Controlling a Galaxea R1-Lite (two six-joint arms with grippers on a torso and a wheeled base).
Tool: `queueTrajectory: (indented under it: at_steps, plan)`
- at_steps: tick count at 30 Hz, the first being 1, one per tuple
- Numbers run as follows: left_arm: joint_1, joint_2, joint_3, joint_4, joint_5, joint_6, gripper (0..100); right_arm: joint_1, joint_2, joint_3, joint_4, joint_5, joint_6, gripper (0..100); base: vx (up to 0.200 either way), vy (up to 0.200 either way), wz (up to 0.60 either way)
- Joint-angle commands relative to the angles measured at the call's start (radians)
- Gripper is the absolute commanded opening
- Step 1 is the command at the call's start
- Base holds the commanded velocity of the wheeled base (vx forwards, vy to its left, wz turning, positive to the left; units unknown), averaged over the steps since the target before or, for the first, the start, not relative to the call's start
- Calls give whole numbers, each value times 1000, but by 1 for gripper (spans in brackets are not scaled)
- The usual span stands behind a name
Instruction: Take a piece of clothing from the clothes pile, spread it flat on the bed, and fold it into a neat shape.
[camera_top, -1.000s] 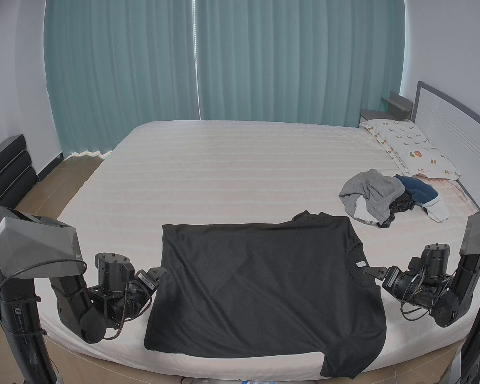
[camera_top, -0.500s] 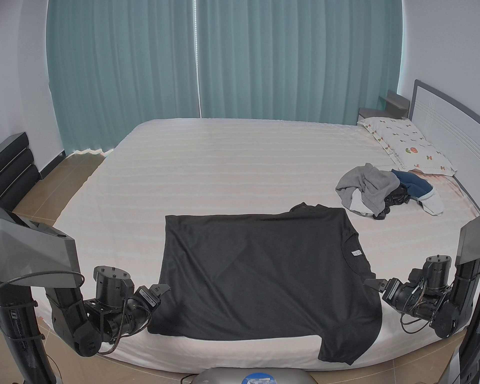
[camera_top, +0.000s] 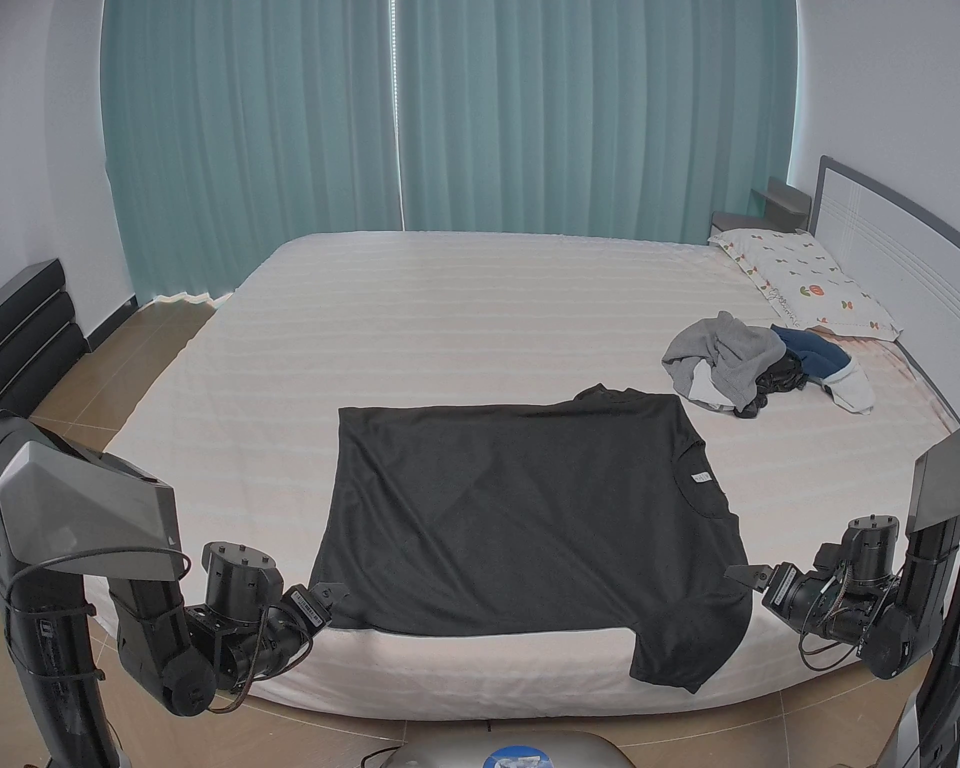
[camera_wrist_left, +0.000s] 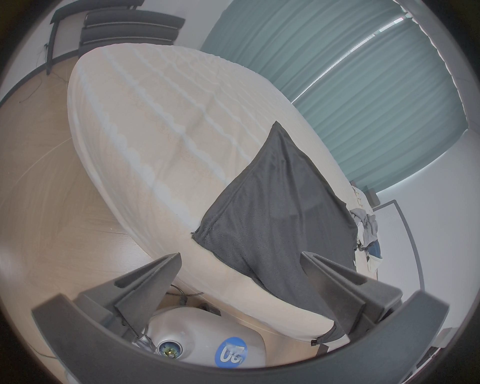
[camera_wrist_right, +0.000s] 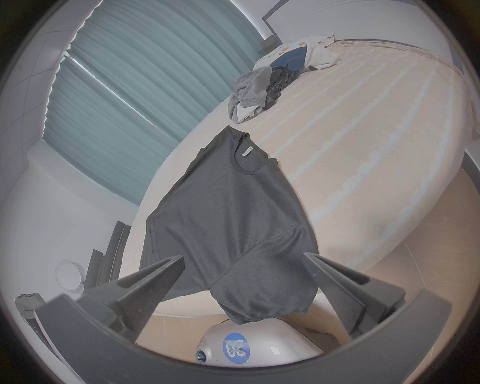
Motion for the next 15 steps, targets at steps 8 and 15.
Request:
queueTrajectory:
  at_steps: [8, 15]
  plan:
    - [-18, 75, -60, 12, 13, 70, 100, 9, 8, -1, -3, 1, 2, 100, 0, 0, 0]
    - [-32, 142, -111, 3, 99, 91, 100, 9, 8, -1, -3, 1, 2, 100, 0, 0, 0]
